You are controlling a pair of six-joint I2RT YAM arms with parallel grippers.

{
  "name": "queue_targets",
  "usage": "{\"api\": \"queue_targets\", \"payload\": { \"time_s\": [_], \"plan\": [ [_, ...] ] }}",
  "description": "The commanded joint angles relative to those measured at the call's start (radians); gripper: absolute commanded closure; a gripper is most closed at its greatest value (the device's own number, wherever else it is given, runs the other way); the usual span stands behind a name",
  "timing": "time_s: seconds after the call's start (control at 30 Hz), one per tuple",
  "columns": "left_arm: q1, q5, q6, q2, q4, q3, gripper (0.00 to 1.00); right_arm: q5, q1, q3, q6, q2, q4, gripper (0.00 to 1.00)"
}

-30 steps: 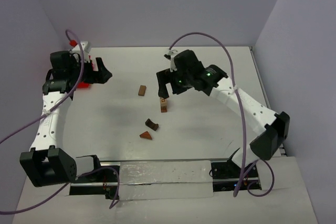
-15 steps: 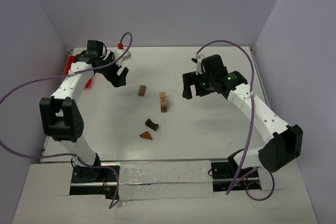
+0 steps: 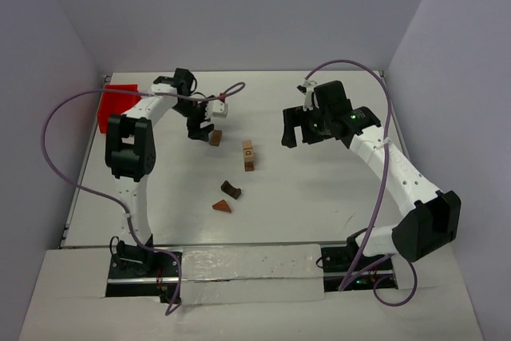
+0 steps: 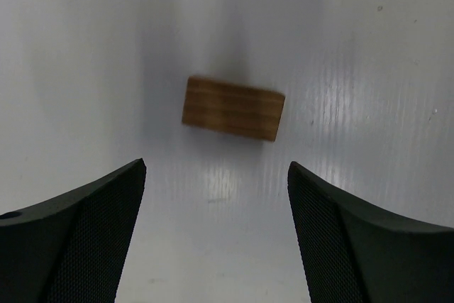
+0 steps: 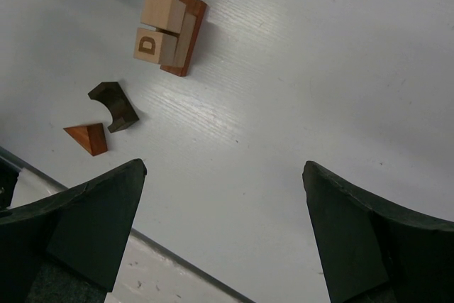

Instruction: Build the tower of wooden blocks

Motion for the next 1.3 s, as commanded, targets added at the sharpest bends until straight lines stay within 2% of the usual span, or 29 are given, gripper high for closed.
{"api": "queue_targets", "payload": {
  "time_s": [0.0, 0.27, 0.43, 0.57, 0.67, 0.77, 0.87, 0.97, 1.1, 1.27],
  "plan": [
    [-0.037, 0.072, 0.131, 0.057, -0.046, 0.054, 0.13, -0.016, -0.011, 0.008, -0.021, 0.015, 0.008, 0.0],
    [-0.068, 0.045, 0.178, 0.14, -0.094, 0.093, 0.13, -0.028, -0.02, 0.02, -0.027, 0.048, 0.001, 0.0],
    [-0.069, 0.032, 0.173, 0.138, -0.063, 0.045, 0.13, -0.039, -0.027, 0.029, -0.024, 0.065, -0.002, 0.0],
    [-0.071, 0.022, 0.182, 0.148, -0.076, 0.039, 0.18, -0.043, -0.03, 0.035, -0.022, 0.076, -0.005, 0.0],
    [-0.074, 0.03, 0.18, 0.144, -0.097, 0.042, 0.37, -0.042, -0.03, 0.034, -0.021, 0.075, -0.003, 0.0],
    [-0.075, 0.057, 0.153, 0.099, -0.075, 0.011, 0.48, -0.042, -0.03, 0.034, -0.02, 0.069, -0.003, 0.0],
    [-0.083, 0.104, 0.083, 0.02, -0.059, -0.021, 0.56, -0.042, -0.03, 0.033, -0.019, 0.057, -0.005, 0.0],
    [-0.097, 0.122, -0.056, -0.045, -0.062, -0.011, 0.67, -0.034, -0.031, 0.031, -0.019, 0.038, -0.003, 0.0],
    [-0.119, 0.127, -0.366, -0.177, -0.036, 0.003, 0.79, -0.029, -0.039, 0.028, -0.018, 0.022, -0.002, 0.0],
    [-0.165, 0.113, -0.586, -0.38, 0.071, -0.107, 0.81, -0.031, -0.049, 0.03, -0.017, 0.018, 0.001, 0.0]
  ]
}}
